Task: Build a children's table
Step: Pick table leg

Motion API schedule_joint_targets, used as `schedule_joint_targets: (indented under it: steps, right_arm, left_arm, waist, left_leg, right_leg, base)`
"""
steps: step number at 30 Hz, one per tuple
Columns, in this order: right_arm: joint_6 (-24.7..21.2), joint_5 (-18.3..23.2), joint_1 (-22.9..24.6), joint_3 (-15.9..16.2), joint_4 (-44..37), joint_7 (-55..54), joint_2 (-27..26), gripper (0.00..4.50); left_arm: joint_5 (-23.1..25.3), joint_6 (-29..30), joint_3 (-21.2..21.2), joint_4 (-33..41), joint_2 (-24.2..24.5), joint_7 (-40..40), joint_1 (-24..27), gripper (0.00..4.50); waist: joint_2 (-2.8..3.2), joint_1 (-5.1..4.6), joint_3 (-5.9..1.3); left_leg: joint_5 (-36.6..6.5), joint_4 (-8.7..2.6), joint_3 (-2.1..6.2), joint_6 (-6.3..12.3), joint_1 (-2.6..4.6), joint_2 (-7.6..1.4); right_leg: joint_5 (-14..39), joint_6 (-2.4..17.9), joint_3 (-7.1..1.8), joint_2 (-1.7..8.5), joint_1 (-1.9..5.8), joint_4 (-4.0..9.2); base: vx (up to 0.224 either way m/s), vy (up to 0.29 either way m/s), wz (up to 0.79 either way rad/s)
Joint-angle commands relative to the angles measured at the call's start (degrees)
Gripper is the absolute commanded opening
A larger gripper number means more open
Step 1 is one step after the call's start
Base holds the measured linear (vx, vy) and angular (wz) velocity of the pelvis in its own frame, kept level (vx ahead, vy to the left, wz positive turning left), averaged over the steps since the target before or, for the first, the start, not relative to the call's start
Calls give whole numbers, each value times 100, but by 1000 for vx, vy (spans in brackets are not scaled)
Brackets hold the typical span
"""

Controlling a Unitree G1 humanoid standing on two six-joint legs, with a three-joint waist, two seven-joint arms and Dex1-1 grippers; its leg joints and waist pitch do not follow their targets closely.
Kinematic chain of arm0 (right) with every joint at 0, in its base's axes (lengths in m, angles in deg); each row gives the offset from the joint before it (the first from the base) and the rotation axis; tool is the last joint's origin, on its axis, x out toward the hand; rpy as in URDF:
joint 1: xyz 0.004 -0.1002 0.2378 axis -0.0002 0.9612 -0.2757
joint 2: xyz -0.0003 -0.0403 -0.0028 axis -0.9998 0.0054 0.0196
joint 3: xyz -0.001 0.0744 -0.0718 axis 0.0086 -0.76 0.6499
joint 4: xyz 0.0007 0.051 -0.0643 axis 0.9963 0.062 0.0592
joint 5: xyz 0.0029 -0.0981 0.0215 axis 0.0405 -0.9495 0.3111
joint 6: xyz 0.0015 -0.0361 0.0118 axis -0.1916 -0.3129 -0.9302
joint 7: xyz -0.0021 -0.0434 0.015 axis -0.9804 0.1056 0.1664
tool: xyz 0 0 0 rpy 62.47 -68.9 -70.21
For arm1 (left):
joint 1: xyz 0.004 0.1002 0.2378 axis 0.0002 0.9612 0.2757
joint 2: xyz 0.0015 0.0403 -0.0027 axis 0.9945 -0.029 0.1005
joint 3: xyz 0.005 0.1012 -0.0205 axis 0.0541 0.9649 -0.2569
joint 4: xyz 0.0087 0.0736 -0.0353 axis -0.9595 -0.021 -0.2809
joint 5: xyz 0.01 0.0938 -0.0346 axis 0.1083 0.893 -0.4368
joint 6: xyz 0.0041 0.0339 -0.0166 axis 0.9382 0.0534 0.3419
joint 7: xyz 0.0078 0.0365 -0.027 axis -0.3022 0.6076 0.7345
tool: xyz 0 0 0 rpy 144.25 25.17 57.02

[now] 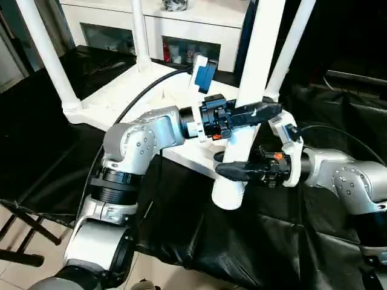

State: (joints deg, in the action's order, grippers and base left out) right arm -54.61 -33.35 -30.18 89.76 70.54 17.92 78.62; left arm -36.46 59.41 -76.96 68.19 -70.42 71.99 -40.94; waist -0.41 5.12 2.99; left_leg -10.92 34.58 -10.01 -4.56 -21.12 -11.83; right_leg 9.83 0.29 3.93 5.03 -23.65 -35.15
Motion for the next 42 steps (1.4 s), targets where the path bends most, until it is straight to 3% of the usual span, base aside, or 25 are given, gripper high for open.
schedule_joint_targets:
  steps: [1, 5, 16, 17, 19, 22, 24, 27, 28, 29, 31, 34, 35, 37, 38, 40, 41, 42]
  right_arm:
    - [-44, 38, -31, 34, -14, 31, 53, 219]
    - [-68, 26, -11, 63, -40, 63, 61, 196]
    - [-11, -64, 27, 87, -21, 34, 8, 190]
    - [8, -73, 27, 82, -13, 17, -1, 189]
    - [204, -180, 56, 34, 34, -134, -84, 189]
    - [430, -281, 96, -88, 126, -430, -266, 188]
    - [625, -338, 133, -247, 218, -761, -488, 188]
    - [930, -443, 289, -461, 244, -1350, -858, 188]
    - [1036, -494, 351, -514, 245, -1530, -956, 188]
    - [1090, -519, 386, -545, 244, -1630, -1009, 188]
    - [1459, -767, 500, -688, 313, -2175, -1199, 188]
    - [1889, -1115, 604, -800, 427, -2742, -1307, 188]
    - [1984, -1200, 633, -854, 463, -2923, -1336, 188]
    - [2221, -1348, 699, -1014, 530, -3282, -1434, 188]
    - [2352, -1393, 750, -1135, 546, -3465, -1497, 188]
    - [2589, -1523, 870, -1284, 505, -3701, -1537, 188]
    - [2680, -1557, 935, -1332, 449, -3733, -1543, 188]
    - [2798, -1612, 1009, -1370, 384, -3803, -1545, 188]
  left_arm:
    - [-6, -1, 55, 52, -18, 103, -193, 184]
    - [-9, -5, 60, 39, -12, 117, -203, 184]
    - [200, -265, 74, -85, -22, -49, -253, 184]
    - [250, -307, 64, -129, -38, -126, -267, 219]
    - [57, -225, -45, -147, -65, -1, -267, 254]
    - [-55, -269, -162, -96, -142, -27, -226, 257]
    - [-41, -574, -277, -129, -252, -66, -187, 285]
    - [-118, -1195, -637, -171, -520, -230, -110, 285]
    - [-82, -1360, -713, -180, -553, -303, -108, 285]
    - [-56, -1445, -750, -184, -566, -347, -108, 285]
    - [137, -1868, -903, -344, -524, -554, -158, 285]
    - [208, -2056, -1141, -736, -388, -795, -308, 285]
    - [375, -2188, -1067, -851, -271, -754, -320, 285]
    - [728, -2373, -812, -1051, 10, -455, -288, 285]
    - [859, -2421, -714, -1137, 112, -319, -275, 285]
    - [1311, -2685, -247, -1436, 476, 261, -176, 285]
    - [1609, -2908, 56, -1588, 653, 513, -132, 285]
    - [1963, -3165, 436, -1784, 849, 810, -88, 285]
  waist:
    - [-87, 15, -436]
    - [-75, 17, -436]
    - [-81, 16, -440]
    - [-78, 17, -440]
    - [-73, 21, -442]
    - [-91, 11, -438]
    - [-84, 4, -435]
    - [-71, 2, -436]
    - [-32, 9, -447]
    - [-45, 1, -438]
    - [7, -2, -436]
    - [-11, -24, -429]
    - [26, -23, -425]
    - [15, -52, -429]
    - [53, -63, -441]
    - [125, -66, -443]
    - [86, -87, -452]
    - [136, -85, -456]
  left_leg:
    - [-355, -316, -27, 369, 13, -61]
    - [-360, -317, -27, 347, 17, -61]
    - [-355, -317, -23, 346, 15, -62]
    - [-353, -316, -23, 346, 16, -63]
    - [-341, -309, -26, 342, 13, -54]
    - [-319, -315, -27, 318, 0, -59]
    - [-347, -316, -30, 312, -2, -58]
    - [-419, -322, -26, 264, 8, -59]
    - [-409, -325, -16, 247, 14, -63]
    - [-421, -327, -20, 255, 11, -63]
    - [-487, -343, -12, 187, 31, -61]
    - [-580, -348, -27, 81, 30, -32]
    - [-605, -354, -14, 61, 33, -21]
    - [-604, -376, -2, 37, 30, -20]
    - [-591, -368, -5, 28, 34, -18]
    - [-524, -366, -1, 43, 52, -19]
    - [-503, -371, -10, 72, 51, -15]
    - [-462, -369, -1, 106, 48, -12]
  right_leg:
    - [703, 1373, -204, 221, 413, 350]
    - [730, 1367, -204, 221, 411, 353]
    - [661, 1391, -204, 222, 418, 349]
    - [661, 1387, -204, 222, 415, 348]
    - [646, 1391, -205, 227, 415, 346]
    - [672, 1387, -204, 237, 411, 342]
    - [716, 1370, -206, 239, 401, 355]
    - [772, 1337, -204, 242, 402, 377]
    - [732, 1348, -201, 245, 409, 361]
    - [718, 1330, -203, 234, 397, 375]
    - [752, 1277, -200, 228, 385, 380]
    - [851, 1174, -201, 208, 381, 401]
    - [920, 1119, -195, 203, 381, 412]
    - [992, 965, -193, 204, 396, 417]
    - [938, 975, -197, 200, 401, 394]
    - [769, 1019, -201, 201, 375, 399]
    - [650, 1025, -203, 178, 393, 380]
    - [526, 1060, -206, 183, 403, 363]
  base:
    - [0, 0, 0]
    - [0, 0, 0]
    - [0, 0, 0]
    - [0, 0, 0]
    - [0, 0, 0]
    - [0, 0, 0]
    - [0, 0, 0]
    - [0, 0, 0]
    - [0, 0, 0]
    - [0, 0, 0]
    - [0, 0, 0]
    - [0, 0, 0]
    - [0, 0, 0]
    - [0, 0, 0]
    - [0, 0, 0]
    - [0, 0, 0]
    - [0, 0, 0]
    - [0, 0, 0]
